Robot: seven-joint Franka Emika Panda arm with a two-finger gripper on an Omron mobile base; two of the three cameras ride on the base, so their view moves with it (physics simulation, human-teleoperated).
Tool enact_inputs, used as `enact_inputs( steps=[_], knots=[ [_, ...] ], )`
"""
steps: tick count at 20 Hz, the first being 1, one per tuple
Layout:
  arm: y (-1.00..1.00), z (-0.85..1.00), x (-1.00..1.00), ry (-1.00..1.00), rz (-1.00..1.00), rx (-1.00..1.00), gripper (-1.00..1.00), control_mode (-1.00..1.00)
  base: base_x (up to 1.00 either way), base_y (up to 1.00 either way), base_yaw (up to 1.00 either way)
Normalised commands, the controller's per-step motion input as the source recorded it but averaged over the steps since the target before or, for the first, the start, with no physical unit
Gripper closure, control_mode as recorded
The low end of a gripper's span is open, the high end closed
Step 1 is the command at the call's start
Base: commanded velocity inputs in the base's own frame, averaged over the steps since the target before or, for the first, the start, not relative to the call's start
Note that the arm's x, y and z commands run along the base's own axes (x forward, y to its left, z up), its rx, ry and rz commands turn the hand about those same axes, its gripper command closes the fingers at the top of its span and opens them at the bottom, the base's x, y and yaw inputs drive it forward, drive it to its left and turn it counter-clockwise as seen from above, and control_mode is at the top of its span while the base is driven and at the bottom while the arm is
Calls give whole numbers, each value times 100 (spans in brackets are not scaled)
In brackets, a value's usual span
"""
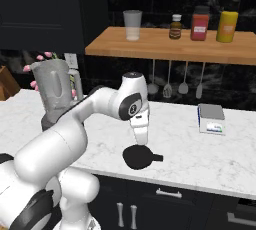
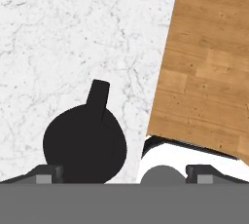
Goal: Close the lid blender by securely placing the lid on top.
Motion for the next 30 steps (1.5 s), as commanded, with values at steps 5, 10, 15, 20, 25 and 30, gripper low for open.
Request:
enact_inputs(
  steps=[5,10,15,20,25,30],
  knots=[
    [0,-15,0,0,0,3,-100,-100,0,0,0],
    [0,-15,4,0,0,4,-100,-100,0,0,0],
    [0,-15,3,0,0,4,-100,-100,0,0,0],
    [0,-12,5,0,0,2,-100,-100,0,0,0],
    [0,-10,8,0,0,0,-100,-100,0,0,0],
    [-3,-16,16,0,0,1,-100,-100,0,0,0]
  ],
)
